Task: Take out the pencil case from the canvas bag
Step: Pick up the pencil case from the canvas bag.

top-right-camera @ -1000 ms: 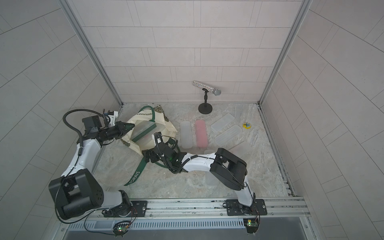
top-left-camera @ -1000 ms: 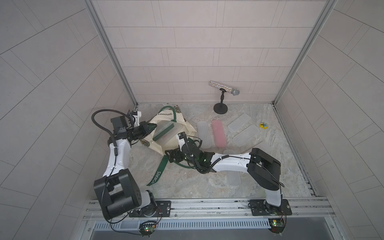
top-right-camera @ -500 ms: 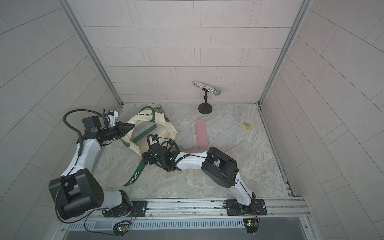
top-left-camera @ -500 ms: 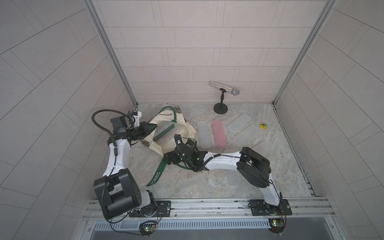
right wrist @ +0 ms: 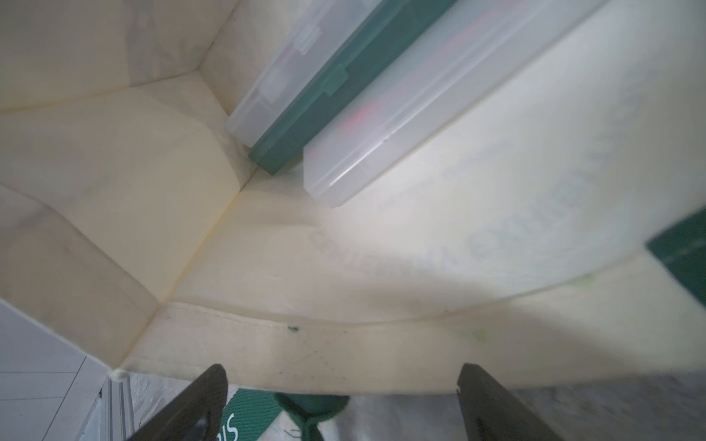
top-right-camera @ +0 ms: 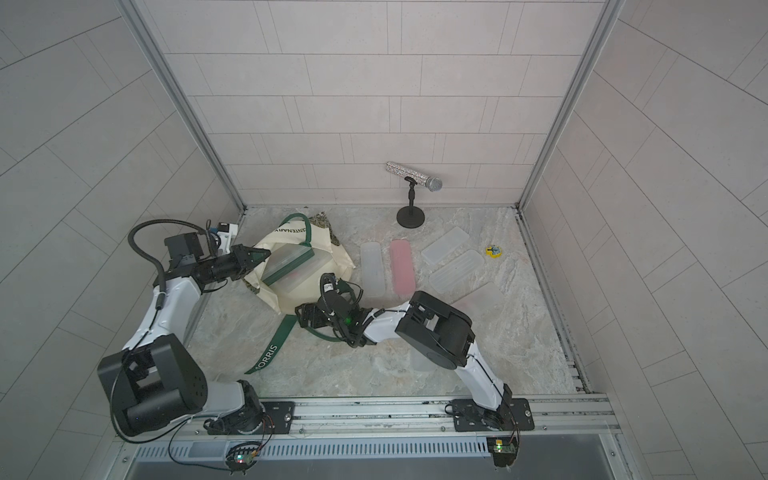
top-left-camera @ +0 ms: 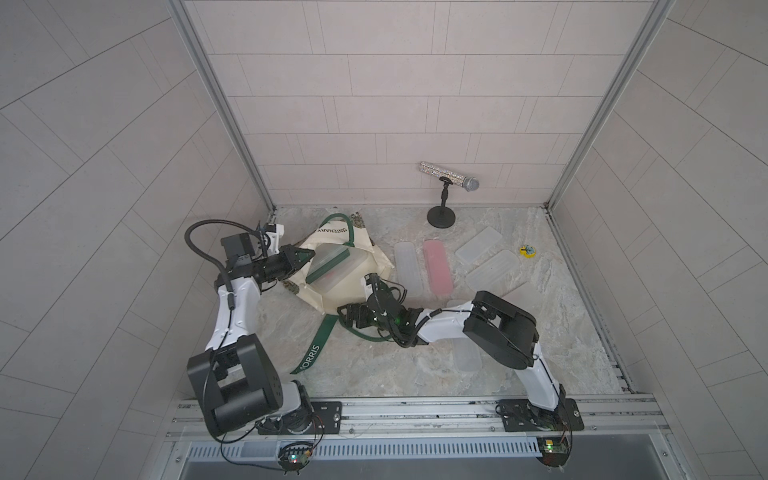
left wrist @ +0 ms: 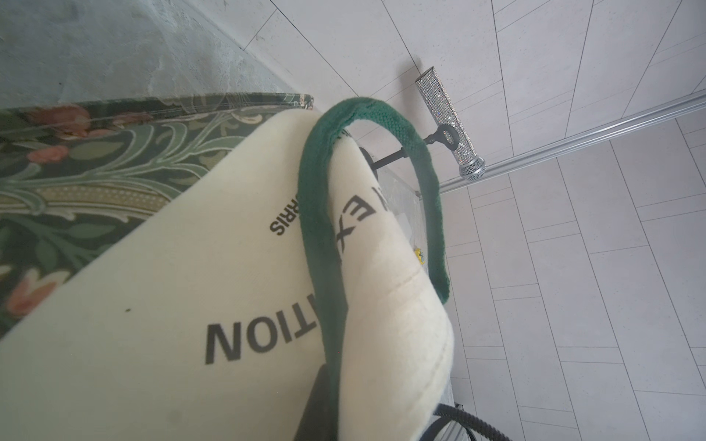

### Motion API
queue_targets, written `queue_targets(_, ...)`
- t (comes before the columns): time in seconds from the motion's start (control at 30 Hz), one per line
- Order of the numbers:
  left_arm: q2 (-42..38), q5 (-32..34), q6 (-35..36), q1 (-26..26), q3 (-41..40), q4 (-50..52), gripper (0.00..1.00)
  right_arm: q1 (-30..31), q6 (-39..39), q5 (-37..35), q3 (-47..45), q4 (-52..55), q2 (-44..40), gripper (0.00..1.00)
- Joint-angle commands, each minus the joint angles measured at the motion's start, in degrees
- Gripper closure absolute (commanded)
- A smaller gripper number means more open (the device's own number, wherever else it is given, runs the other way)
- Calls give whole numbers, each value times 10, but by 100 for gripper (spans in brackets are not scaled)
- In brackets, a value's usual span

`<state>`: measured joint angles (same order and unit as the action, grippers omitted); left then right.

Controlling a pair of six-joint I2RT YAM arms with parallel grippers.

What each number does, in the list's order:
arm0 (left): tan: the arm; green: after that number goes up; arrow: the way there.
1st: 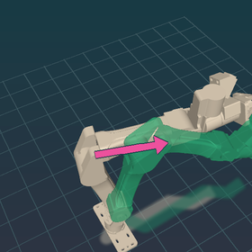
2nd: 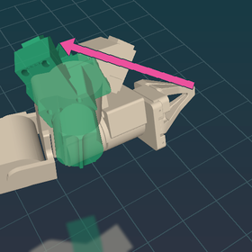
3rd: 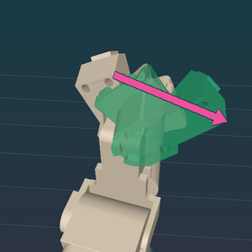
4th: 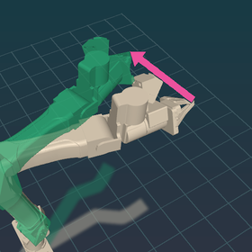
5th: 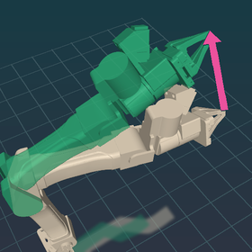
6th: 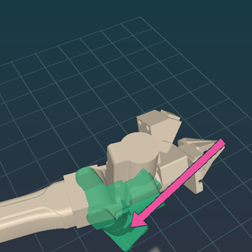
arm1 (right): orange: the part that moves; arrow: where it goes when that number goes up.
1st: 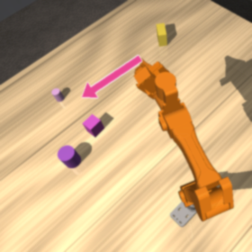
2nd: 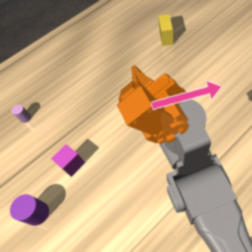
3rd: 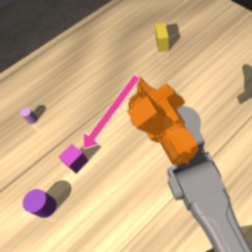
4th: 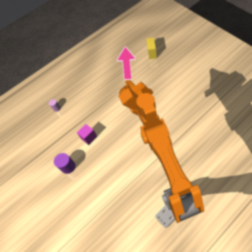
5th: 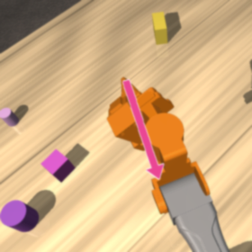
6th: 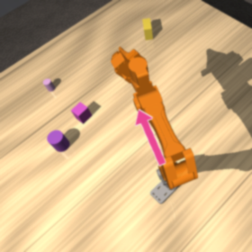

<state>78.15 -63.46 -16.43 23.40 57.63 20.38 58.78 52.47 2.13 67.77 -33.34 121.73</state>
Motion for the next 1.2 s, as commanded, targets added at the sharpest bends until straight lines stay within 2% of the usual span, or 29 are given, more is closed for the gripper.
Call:
queue_targets(0.0, 2, -30, 20, 2, 20, 11, 100, 1, 57, -8, 20, -61, -7, 5)
queue_targets(0.1, 9, -34, 44, 2, 36, 42, 100, 6, 70, -16, 55, -15, 9, 7)
queue_targets(0.27, 10, -62, 56, 2, 39, 50, 100, -2, 129, -36, 83, 4, 38, 8)
queue_targets(0.47, 14, -68, 148, 2, 71, 139, 100, -8, 165, -42, 115, 41, 63, 11)
queue_targets(0.97, 24, -97, 141, 1, 73, 140, 100, -14, 221, -39, 162, 30, 111, 14)
queue_targets(1.17, 19, -104, 143, 2, 72, 140, 100, -21, 269, -35, 182, 15, 137, 14)
